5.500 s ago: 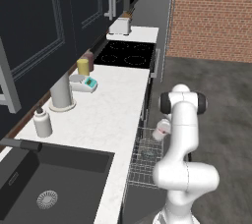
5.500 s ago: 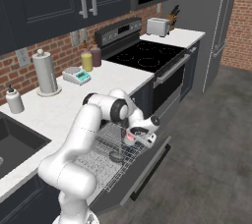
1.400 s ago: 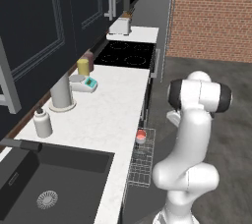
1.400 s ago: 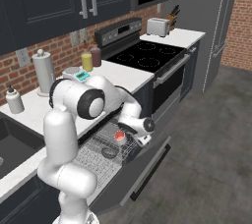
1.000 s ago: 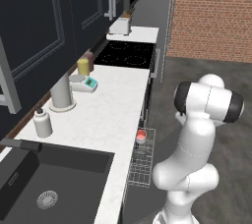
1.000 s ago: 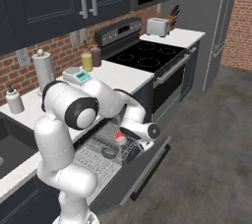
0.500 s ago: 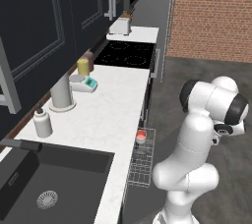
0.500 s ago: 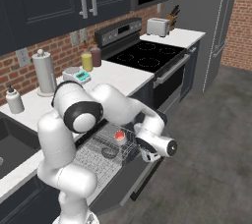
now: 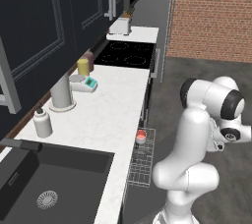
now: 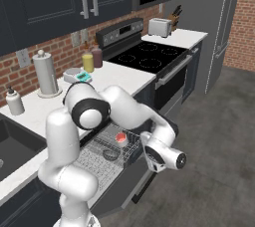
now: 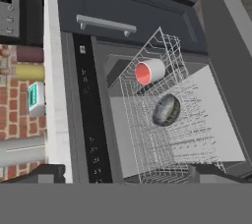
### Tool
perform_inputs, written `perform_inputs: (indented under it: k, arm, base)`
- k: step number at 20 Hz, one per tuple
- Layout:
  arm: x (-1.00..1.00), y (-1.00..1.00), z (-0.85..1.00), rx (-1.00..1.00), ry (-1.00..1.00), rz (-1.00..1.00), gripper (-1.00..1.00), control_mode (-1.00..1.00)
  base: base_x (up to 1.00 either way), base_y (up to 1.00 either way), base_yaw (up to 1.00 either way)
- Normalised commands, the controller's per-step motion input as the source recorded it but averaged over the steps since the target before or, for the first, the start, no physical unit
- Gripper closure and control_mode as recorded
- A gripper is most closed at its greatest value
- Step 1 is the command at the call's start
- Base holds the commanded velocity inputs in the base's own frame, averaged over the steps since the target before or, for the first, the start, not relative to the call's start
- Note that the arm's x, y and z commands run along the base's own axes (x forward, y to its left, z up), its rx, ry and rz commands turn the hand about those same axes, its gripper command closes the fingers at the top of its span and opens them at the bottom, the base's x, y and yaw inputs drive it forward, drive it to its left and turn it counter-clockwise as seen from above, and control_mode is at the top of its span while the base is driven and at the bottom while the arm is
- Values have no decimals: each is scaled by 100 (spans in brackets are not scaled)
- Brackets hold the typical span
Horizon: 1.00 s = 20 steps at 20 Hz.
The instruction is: Pick up the cup and bowl from the counter, place them in the dishwasher, and close the dishwasher door.
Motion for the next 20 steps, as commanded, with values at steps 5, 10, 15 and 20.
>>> perform_inputs:
  k: [5,10,15,20]
  arm:
    - [-1,-30,-34,22,-12,0,-100,-100]
    - [-5,-41,-22,19,-2,0,-100,-100]
    - [0,-34,-27,16,0,0,-100,-100]
    - [0,-13,-38,6,-2,0,-100,-100]
  base:
    - [0,0,0]
    - [0,0,0]
    - [0,0,0]
    - [0,0,0]
